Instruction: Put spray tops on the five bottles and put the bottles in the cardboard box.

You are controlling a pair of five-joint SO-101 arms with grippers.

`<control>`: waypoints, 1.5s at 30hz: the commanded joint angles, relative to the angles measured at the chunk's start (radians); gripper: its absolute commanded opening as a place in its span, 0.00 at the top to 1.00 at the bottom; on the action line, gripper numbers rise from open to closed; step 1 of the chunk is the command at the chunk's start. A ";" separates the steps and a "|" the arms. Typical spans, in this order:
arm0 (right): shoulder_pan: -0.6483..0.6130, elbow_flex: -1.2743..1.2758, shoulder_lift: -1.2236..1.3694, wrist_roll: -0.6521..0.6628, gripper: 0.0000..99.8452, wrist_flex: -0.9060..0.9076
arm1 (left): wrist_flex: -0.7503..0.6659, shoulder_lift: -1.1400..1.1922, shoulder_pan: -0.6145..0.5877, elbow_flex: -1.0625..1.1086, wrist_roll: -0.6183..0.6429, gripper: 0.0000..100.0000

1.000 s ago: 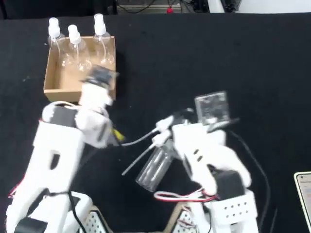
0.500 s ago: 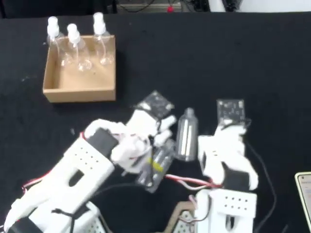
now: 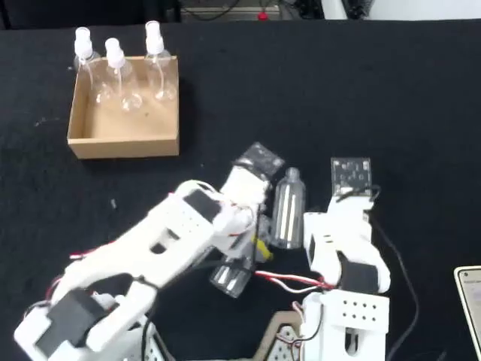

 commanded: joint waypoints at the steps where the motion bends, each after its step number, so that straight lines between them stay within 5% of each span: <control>1: 0.021 0.002 -0.016 0.008 0.94 -0.026 | -0.075 0.074 0.054 -0.012 0.005 0.62; 5: 0.021 0.004 -0.016 0.008 0.94 -0.026 | -0.072 0.126 0.045 -0.002 0.003 0.63; 11: 0.021 0.004 -0.016 0.009 0.94 -0.026 | -0.066 0.110 0.042 0.010 0.003 0.81; 18: 0.021 0.019 -0.016 0.012 0.94 -0.040 | 0.253 -0.123 0.013 -0.035 -0.098 0.84; 21: 0.021 0.021 -0.016 0.012 0.94 -0.046 | 0.394 -0.239 -0.163 -0.015 -0.250 0.84; 25: 0.021 0.021 -0.016 0.012 0.94 -0.046 | 0.414 -0.325 -0.553 0.027 -0.382 0.84; 33: 0.015 0.031 -0.016 0.009 0.94 -0.048 | 0.299 -0.315 -1.009 0.131 -0.396 0.84; 45: 0.020 0.058 -0.016 0.012 0.94 -0.089 | 0.186 -0.324 -1.144 0.334 -0.474 0.70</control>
